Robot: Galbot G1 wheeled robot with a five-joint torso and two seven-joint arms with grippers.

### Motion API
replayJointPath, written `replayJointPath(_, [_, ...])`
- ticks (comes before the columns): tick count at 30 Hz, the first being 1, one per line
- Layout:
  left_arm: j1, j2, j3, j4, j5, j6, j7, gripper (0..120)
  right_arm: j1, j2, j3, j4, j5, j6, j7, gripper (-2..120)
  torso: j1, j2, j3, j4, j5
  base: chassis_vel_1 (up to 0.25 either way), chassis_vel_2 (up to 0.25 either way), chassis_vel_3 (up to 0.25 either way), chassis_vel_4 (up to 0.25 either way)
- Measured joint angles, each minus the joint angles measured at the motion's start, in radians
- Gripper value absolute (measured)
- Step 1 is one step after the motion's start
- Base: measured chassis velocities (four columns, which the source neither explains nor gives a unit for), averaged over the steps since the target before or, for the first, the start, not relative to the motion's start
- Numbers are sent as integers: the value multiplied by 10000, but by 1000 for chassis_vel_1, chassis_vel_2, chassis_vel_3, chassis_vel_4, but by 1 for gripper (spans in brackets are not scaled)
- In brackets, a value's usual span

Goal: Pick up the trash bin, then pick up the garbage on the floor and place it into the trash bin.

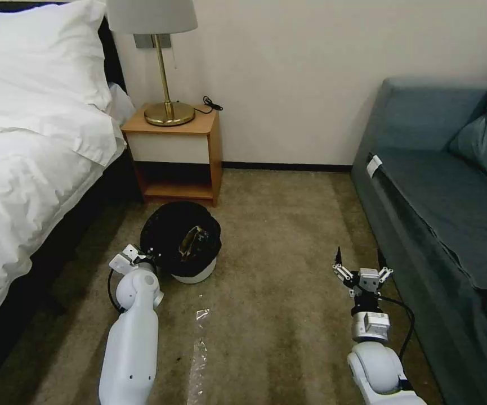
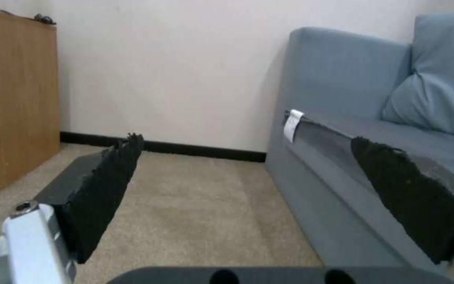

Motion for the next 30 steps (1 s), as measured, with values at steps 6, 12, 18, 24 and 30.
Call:
replayJointPath(6, [64, 43, 29, -242, 77, 85, 30, 64, 20, 21, 5, -16, 1, 2, -2, 100, 0, 0, 0, 0, 0, 0, 0, 0, 0])
replayJointPath(12, [233, 81, 125, -755, 220, 161, 78, 84, 18, 48, 24, -52, 1, 2, 0, 100, 0, 0, 0, 0, -1, 0, 0, 0, 0])
replayJointPath(18, [650, 206, 344, -1847, 441, 394, 99, 99, 1, 130, 42, -159, -39, 53, 0, 100, -1, -1, 0, 0, -1, 0, 0, 0, 0])
replayJointPath(24, [1237, 433, 472, -3118, 1519, 806, 592, 100, -5, 221, 114, -179, -72, 91, -5, 100, -1, 0, 0, -2, 0, 0, 0, 0, 0])
replayJointPath(30, [1969, 777, 207, -3807, 4003, 373, 2778, 100, -9, 343, 326, -100, -77, 109, -38, 100, 0, 0, 0, 1, -2, 0, 0, 0, 0])
